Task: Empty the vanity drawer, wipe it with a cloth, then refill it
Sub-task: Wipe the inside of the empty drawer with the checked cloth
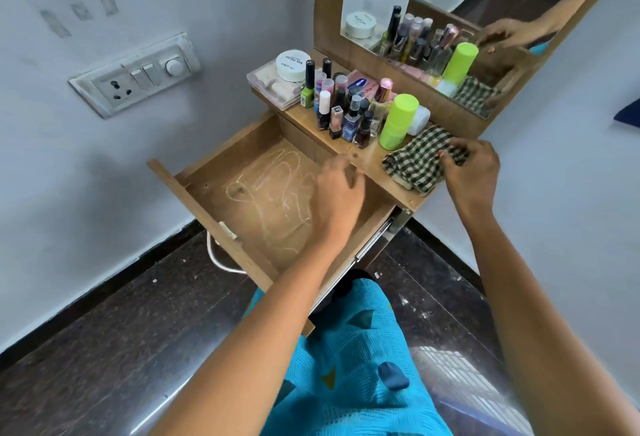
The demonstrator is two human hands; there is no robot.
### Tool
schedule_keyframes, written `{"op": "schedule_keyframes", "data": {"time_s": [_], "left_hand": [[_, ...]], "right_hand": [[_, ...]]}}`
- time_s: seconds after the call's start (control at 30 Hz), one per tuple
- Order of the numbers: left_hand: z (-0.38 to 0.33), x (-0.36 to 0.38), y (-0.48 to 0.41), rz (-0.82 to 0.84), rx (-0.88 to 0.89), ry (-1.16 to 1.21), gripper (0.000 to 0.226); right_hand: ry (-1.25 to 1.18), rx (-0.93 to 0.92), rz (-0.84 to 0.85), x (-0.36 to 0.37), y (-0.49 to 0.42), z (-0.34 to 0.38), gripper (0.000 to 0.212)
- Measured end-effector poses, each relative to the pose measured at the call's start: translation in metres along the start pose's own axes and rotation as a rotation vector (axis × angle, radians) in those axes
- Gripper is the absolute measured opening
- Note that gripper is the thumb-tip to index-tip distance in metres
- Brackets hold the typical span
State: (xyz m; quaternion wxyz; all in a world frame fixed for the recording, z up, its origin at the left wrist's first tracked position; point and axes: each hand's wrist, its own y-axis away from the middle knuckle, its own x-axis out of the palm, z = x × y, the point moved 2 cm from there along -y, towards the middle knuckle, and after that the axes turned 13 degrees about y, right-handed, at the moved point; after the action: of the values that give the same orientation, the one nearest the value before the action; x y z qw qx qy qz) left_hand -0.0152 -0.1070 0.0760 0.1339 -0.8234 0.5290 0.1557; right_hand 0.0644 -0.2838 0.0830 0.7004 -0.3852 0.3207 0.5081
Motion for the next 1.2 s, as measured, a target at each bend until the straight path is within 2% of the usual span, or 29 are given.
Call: {"op": "schedule_keyframes", "data": {"time_s": [0.13, 0.33, 0.6, 0.83, 1.0, 1.2], "left_hand": [[-0.024, 0.032, -0.014, 0.024, -0.016, 0.126, 0.031], [-0.018, 0.060, -0.033, 0.038, -0.134, 0.038, 0.044], [-0.021, 0.068, -0.039, 0.057, -0.150, -0.070, 0.047], [-0.036, 0.062, -0.029, 0.089, -0.269, 0.213, 0.032], [-0.039, 0.050, -0.013, 0.086, -0.293, 0.421, 0.029], [-0.022, 0.022, 0.011, 0.138, -0.482, 0.623, 0.016]], "right_hand": [[-0.014, 0.034, 0.048, -0.001, -0.008, -0.006, 0.036], [-0.036, 0.097, 0.105, 0.007, -0.018, -0.010, 0.049], [-0.014, 0.194, 0.157, 0.015, -0.029, -0.011, 0.056], [-0.204, 0.339, 0.177, 0.010, -0.030, -0.014, 0.035], [-0.342, 0.367, 0.251, 0.001, -0.013, -0.016, 0.032], [-0.545, 0.397, 0.361, -0.011, 0.018, -0.004, 0.024]]}}
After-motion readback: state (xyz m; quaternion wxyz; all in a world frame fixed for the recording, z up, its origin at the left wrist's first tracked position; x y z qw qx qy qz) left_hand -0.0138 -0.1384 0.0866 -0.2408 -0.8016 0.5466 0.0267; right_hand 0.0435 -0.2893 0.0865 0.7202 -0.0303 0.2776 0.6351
